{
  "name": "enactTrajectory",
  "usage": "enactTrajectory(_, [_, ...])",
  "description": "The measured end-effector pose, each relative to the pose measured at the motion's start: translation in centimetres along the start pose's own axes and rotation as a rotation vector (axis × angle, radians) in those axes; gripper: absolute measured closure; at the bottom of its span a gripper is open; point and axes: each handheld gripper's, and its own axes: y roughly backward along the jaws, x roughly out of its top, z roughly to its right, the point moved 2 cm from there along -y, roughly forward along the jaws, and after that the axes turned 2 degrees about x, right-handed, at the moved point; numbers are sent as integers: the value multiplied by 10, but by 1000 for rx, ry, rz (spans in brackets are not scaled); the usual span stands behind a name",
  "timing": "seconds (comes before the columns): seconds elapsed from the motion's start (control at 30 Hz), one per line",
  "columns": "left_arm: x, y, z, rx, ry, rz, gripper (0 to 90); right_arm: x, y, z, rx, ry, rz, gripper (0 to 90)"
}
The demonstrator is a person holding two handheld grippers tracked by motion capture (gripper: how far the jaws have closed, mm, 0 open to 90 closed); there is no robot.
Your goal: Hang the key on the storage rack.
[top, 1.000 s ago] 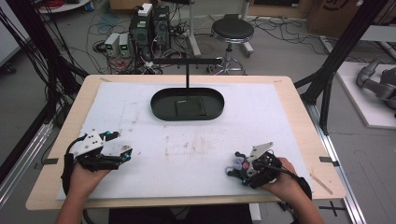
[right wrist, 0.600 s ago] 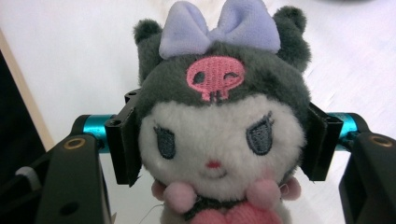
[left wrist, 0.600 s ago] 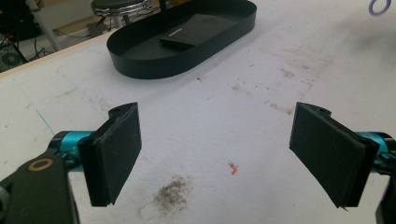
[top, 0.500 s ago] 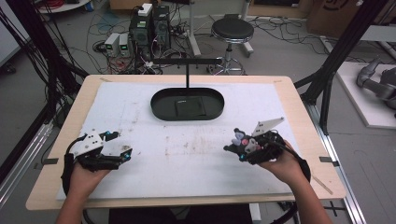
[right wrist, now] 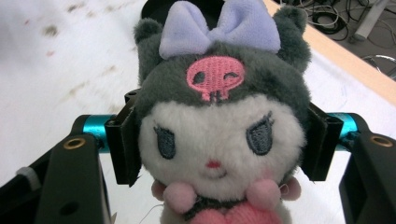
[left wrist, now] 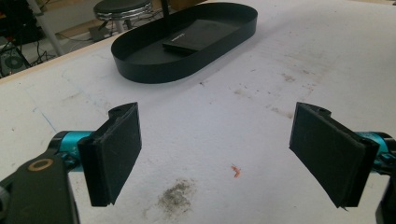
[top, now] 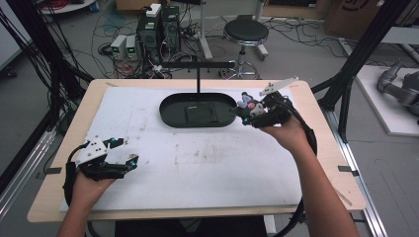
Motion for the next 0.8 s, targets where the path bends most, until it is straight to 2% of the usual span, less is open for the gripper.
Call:
enactTrajectory(0.13, [1,0,0,-1,-4,0,168,22,-14,14,-3,-31,-13,301])
enactTrajectory(0.17, [1,0,0,-1,-4,0,168,22,-14,14,-3,-31,-13,301])
enactTrajectory(0.33, [0,0,-1,0,1,-2,168,44,-25,25,-6,-53,6,301])
enactTrajectory(0.8, [0,-2,0,-11,-4,-7,167,73,-45,46,-57,-99,-7,299])
